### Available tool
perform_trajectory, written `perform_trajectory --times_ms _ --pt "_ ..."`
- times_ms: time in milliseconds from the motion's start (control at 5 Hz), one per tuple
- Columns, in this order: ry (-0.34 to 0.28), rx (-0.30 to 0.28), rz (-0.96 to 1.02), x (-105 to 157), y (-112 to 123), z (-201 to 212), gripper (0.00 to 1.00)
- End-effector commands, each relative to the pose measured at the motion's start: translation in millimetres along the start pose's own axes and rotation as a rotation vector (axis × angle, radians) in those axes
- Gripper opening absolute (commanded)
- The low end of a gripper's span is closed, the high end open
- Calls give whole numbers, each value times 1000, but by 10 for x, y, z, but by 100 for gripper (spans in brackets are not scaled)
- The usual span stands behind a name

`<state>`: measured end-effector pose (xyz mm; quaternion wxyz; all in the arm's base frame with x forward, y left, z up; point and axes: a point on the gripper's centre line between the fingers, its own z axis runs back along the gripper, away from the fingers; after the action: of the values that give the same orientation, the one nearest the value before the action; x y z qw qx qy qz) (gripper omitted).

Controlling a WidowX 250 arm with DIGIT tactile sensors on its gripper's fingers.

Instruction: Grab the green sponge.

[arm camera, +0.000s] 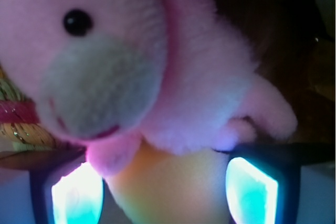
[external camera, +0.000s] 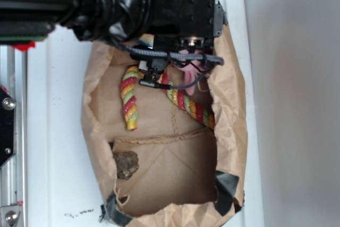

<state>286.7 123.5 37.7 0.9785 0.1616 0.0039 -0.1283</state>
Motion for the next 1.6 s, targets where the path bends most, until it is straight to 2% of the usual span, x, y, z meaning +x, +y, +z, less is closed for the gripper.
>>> perform_trajectory --times_ms 0,200,800,1000,1400 --pt "21 62 -11 39 14 -139 100" --pt "4 62 18 27 46 -112 0" --pt "-3 70 19 17 61 -88 0" --pt "-8 28 32 12 78 -70 0" --pt "-43 -10 57 4 131 76 0"
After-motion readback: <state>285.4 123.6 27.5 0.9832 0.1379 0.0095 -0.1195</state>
